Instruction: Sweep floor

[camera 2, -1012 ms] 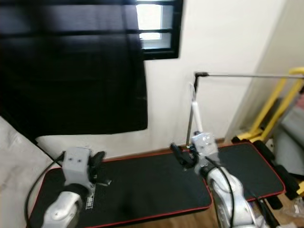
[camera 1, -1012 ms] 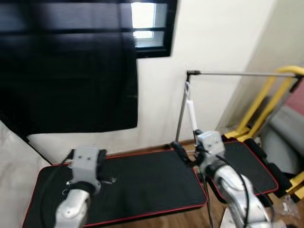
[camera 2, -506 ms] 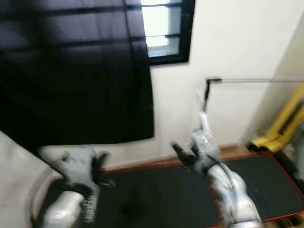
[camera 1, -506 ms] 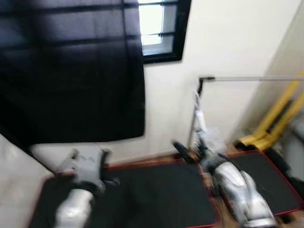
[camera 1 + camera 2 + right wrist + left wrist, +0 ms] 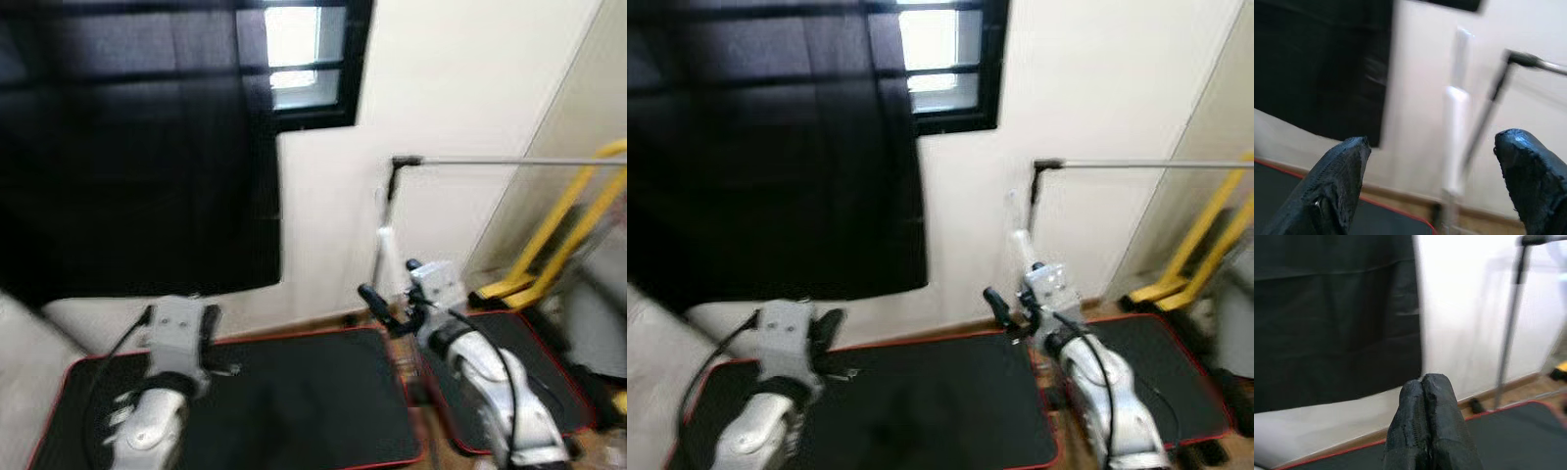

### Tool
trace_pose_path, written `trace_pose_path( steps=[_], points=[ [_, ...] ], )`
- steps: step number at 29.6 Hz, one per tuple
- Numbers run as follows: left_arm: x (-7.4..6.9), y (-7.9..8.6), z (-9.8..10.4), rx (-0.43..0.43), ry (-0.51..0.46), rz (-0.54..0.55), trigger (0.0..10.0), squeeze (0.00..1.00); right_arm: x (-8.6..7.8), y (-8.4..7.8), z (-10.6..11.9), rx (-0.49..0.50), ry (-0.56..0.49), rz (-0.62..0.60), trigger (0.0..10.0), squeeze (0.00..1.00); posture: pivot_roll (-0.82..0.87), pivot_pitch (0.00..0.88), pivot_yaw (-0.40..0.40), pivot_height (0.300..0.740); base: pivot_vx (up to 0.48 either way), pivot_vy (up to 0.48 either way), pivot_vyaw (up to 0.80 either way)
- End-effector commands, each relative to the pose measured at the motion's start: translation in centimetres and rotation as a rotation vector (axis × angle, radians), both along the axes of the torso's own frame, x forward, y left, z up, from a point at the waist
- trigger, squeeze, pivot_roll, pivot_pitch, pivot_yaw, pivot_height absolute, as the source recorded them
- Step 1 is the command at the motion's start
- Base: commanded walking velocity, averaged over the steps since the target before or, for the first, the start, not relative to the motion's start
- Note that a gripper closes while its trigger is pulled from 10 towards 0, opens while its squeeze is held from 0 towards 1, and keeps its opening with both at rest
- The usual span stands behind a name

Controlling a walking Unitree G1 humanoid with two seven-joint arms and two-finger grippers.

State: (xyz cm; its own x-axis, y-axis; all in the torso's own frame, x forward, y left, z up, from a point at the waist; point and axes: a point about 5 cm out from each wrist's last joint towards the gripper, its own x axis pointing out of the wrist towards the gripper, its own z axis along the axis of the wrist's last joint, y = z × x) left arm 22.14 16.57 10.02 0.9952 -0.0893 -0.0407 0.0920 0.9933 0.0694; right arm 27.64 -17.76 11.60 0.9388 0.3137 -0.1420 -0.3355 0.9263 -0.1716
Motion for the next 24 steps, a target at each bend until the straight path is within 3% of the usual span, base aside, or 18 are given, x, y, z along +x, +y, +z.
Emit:
trace_pose_path(
  steps=[1, 7, 18, 24],
  points=[
    [-0.2, -0.2, 0.0, -0.007, 0.013, -0.016, 10.0, 0.0, 0.5, -0.2, -0.4, -0.026, 0.037, -0.016, 10.0, 0.0, -0.08, 0.0, -0.057, 0.74, 0.0, 0.0, 0.0],
    [-0.6, -0.3, 0.1, -0.01, 0.02, -0.027, 10.0, 0.0, 1.8, -0.8, 0.2, -0.072, 0.085, -0.002, 10.0, 0.0, -0.07, 0.0, -0.062, 0.74, 0.0, 0.0, 0.0],
    [-1.0, -0.5, 0.4, -0.019, 0.021, -0.031, 10.0, 0.0, 2.0, -0.4, -0.2, -0.112, 0.113, 0.009, 10.0, 0.0, -0.07, 0.0, -0.063, 0.74, 0.0, 0.0, 0.0],
    [-1.7, -1.0, 1.1, 0.014, 0.013, -0.086, 10.0, 0.0, 3.5, -2.4, -1.1, -0.13, 0.178, -0.062, 10.0, 0.0, -0.06, 0.016, -0.065, 0.74, 0.0, 0.0, 0.0]
  ],
)
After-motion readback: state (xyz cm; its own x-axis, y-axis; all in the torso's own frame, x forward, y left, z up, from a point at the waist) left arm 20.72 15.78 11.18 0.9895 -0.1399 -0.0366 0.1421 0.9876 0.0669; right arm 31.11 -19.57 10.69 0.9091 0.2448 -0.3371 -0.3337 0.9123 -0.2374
